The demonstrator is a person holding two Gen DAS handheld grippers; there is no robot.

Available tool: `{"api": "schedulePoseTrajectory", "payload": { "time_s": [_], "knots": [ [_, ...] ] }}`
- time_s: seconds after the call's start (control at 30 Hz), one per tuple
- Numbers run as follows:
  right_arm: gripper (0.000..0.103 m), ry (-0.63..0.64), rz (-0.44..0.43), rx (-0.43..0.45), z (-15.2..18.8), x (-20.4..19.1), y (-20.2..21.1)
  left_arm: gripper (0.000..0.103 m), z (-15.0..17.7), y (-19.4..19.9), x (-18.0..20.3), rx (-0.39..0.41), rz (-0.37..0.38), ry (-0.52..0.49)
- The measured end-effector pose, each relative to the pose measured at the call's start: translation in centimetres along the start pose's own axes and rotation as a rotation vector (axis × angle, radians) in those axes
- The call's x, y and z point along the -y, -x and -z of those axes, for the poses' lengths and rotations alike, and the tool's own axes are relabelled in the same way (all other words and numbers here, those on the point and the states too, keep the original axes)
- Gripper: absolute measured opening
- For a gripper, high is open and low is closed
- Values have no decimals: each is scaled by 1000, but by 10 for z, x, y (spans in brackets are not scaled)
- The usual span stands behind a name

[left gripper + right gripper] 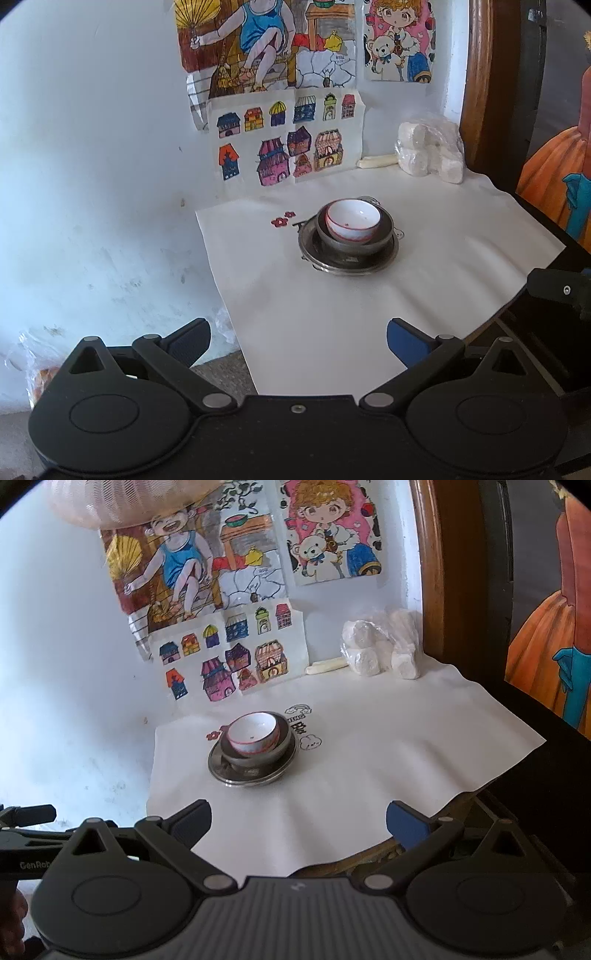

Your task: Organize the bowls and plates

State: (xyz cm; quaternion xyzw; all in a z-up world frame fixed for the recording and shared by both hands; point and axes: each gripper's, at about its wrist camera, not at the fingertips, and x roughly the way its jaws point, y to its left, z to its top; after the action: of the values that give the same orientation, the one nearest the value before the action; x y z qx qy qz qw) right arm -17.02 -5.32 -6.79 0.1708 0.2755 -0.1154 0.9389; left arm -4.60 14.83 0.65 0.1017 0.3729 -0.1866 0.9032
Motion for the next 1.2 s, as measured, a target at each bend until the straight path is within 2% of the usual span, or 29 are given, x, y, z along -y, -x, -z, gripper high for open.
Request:
{"api": "schedulePoseTrajectory", "payload": {
  "time_s": [0.33, 0.57, 1.2],
  "knots": [
    [103, 16, 18, -10, 6, -6, 7, 101, 5, 1, -5, -33, -9, 57],
    [103, 9, 18, -9, 7, -4, 7, 101, 2, 2, -1, -21, -6, 28],
    [103, 3, 25, -34, 5, -3, 0, 101, 2, -5, -4, -36, 28, 42]
  ]
}}
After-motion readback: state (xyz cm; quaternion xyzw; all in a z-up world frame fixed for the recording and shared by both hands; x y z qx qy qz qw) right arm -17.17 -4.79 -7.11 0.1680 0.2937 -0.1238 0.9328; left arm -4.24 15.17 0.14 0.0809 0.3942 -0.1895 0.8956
